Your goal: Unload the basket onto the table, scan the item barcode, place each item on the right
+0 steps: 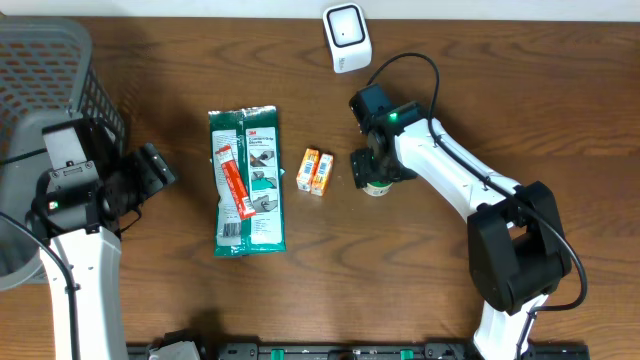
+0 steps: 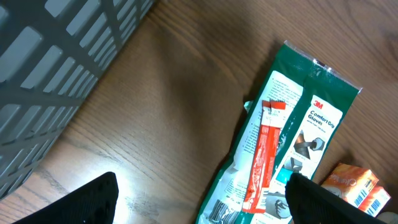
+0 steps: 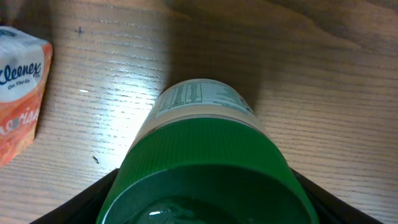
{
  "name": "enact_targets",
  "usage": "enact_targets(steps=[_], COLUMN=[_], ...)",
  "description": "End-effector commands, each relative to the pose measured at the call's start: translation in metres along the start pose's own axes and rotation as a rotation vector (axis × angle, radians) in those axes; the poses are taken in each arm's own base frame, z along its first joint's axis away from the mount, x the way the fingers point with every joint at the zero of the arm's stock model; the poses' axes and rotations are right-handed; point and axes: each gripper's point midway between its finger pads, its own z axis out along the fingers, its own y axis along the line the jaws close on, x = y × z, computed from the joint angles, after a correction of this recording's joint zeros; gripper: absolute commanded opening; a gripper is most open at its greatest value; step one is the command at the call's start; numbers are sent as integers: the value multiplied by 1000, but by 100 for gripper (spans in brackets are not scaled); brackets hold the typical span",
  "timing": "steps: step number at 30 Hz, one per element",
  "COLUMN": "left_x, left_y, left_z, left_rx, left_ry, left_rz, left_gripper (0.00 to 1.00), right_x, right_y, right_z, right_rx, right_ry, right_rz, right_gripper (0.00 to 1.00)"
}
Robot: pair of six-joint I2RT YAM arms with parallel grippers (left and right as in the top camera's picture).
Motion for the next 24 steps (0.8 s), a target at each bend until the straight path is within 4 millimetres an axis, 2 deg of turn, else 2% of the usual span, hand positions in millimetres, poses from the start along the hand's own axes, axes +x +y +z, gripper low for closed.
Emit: enact_targets(steps=[1, 11, 17, 19, 24], left_x=[-3, -3, -3, -3, -3], left_y=[-2, -2, -2, -2, -2], left_z=[-2, -2, -2, -2, -2], left_rx=[6, 6, 6, 6, 6], left_ry=[-6, -6, -6, -6, -6], left_rz=[5, 6, 5, 5, 6], left_gripper=[86, 87, 86, 87, 87], right_x=[1, -5, -7, -9, -11], right_y=[0, 3, 1, -3, -4], right_z=[1, 1, 1, 1, 1], right_rx=[12, 5, 14, 41, 47], right_ry=[-5, -29, -35, -46, -51], right_rz=[6, -110, -226, -225, -215], right_gripper=[70, 67, 57, 59, 74])
